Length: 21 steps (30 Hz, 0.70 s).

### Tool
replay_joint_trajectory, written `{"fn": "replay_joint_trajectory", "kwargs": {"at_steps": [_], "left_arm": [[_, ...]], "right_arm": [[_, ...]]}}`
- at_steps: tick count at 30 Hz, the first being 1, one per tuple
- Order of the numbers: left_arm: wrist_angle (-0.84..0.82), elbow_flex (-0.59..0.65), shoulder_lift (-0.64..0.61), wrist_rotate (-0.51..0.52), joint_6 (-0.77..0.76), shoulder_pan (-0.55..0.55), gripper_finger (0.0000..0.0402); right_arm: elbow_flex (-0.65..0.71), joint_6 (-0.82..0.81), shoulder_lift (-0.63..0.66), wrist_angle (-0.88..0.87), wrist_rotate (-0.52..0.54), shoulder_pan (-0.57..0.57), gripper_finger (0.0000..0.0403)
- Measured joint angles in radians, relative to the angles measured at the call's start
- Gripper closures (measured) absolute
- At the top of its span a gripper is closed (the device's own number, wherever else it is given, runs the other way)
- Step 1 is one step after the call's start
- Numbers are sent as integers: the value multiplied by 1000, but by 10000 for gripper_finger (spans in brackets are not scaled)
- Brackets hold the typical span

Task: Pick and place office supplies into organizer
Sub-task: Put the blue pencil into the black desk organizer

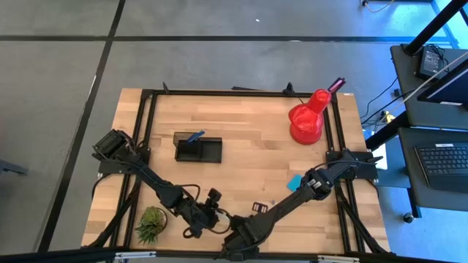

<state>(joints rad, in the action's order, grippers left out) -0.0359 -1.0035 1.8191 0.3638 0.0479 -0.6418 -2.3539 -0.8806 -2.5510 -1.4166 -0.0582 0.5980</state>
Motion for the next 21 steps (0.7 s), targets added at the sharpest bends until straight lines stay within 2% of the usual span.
{"fn": "replay_joint_trajectory", "kwargs": {"at_steps": [21], "left_arm": [[-30, -1, 7, 1, -52, 10, 252]], "right_arm": [[-2, -2, 43, 66, 6, -32, 383]]}}
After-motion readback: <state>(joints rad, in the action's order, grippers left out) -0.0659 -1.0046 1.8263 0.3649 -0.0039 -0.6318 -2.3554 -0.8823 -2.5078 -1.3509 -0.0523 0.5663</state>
